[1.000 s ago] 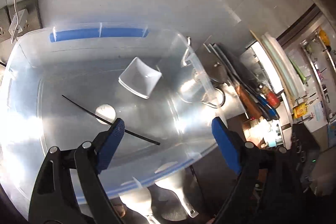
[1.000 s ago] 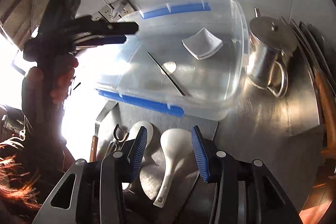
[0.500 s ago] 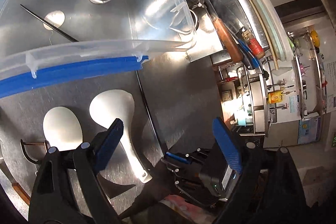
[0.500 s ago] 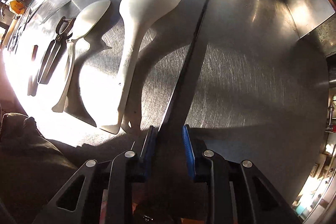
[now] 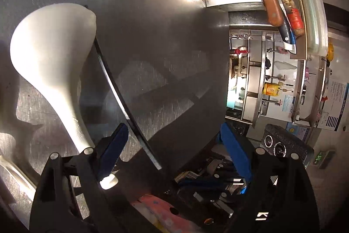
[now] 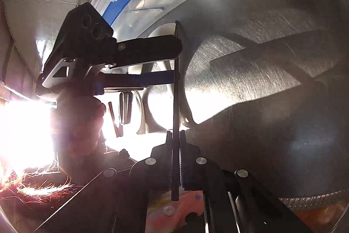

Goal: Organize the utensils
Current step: 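Grasp the second black chopstick with the right gripper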

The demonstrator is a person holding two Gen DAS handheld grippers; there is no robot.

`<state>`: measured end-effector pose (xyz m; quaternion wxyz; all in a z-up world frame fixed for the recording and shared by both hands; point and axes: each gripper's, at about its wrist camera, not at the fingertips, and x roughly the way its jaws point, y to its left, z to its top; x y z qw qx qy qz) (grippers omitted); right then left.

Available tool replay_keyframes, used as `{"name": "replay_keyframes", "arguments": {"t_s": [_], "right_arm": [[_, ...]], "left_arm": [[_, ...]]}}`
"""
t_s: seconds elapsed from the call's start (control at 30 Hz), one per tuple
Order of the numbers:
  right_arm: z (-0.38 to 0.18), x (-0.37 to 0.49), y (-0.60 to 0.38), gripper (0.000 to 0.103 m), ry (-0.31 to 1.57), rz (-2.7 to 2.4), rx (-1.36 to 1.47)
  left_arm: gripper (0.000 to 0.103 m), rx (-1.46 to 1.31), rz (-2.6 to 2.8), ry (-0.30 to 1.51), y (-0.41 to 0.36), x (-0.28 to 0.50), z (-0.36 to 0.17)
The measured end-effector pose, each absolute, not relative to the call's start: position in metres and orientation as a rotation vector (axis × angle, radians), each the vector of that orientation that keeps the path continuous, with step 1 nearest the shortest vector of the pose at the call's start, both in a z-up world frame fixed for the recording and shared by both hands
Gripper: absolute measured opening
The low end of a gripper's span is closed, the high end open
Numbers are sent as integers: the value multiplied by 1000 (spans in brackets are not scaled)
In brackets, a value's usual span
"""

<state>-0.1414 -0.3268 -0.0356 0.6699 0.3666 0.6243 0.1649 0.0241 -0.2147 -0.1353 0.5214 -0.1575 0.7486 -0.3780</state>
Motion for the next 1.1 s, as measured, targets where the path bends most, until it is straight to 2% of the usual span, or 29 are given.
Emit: {"name": "replay_keyframes", "arguments": {"t_s": [0.03,0.07,0.1,0.13,0.17,0.23,0.27,0.33,0.4,0.43,0.5,0.53,0.6,0.63,0.67,0.7,0.77,0.83,0.93,1.0,1.03,1.1], "right_arm": [[-34,-144,-327,5,1407,371,826],[-35,-146,-327,1,1405,374,835],[-37,-147,-327,1,1404,375,846],[-40,-149,-325,1,1407,375,843],[-42,-150,-325,1,1411,369,840],[-47,-150,-320,1,1423,368,850],[-48,-150,-320,1,1427,364,841],[-47,-150,-319,2,1429,307,777],[-44,-150,-324,8,1432,227,668],[-42,-151,-327,23,1434,156,570],[-39,-156,-331,44,1443,25,362],[-39,-159,-333,45,1452,-25,302],[-40,-167,-339,45,1469,-85,267],[-43,-172,-343,45,1492,-104,255],[-48,-175,-345,45,1510,-124,251],[-55,-177,-348,44,1527,-142,259],[-65,-179,-348,39,1540,-164,246],[-64,-176,-340,18,1519,-153,185],[-65,-175,-336,7,1507,-80,225],[-65,-176,-336,7,1495,-21,314],[-63,-176,-337,0,1481,11,389],[-62,-176,-343,0,1465,63,504]], "left_arm": [[82,-383,-908,1811,-219,21,-140],[75,-386,-905,1824,-221,18,-143],[71,-375,-895,1838,-224,15,-147],[59,-366,-890,1851,-225,12,-151],[41,-368,-881,1862,-226,10,-154],[17,-376,-866,1896,-227,9,-162],[11,-373,-854,1899,-227,9,-165],[7,-346,-813,1886,-227,11,-168],[7,-334,-807,1886,-228,12,-166],[7,-315,-809,1873,-230,12,-163],[7,-258,-807,1830,-233,14,-157],[9,-235,-809,1805,-234,15,-153],[32,-218,-814,1765,-238,17,-144],[64,-221,-822,1744,-240,18,-140],[78,-232,-840,1715,-240,19,-136],[77,-229,-856,1691,-242,20,-131],[77,-198,-870,1682,-248,20,-128],[77,-193,-877,1696,-249,20,-129],[77,-181,-875,1727,-244,16,-133],[77,-191,-874,1760,-246,14,-139],[77,-195,-875,1775,-246,13,-141],[77,-195,-866,1792,-246,11,-145]]}}
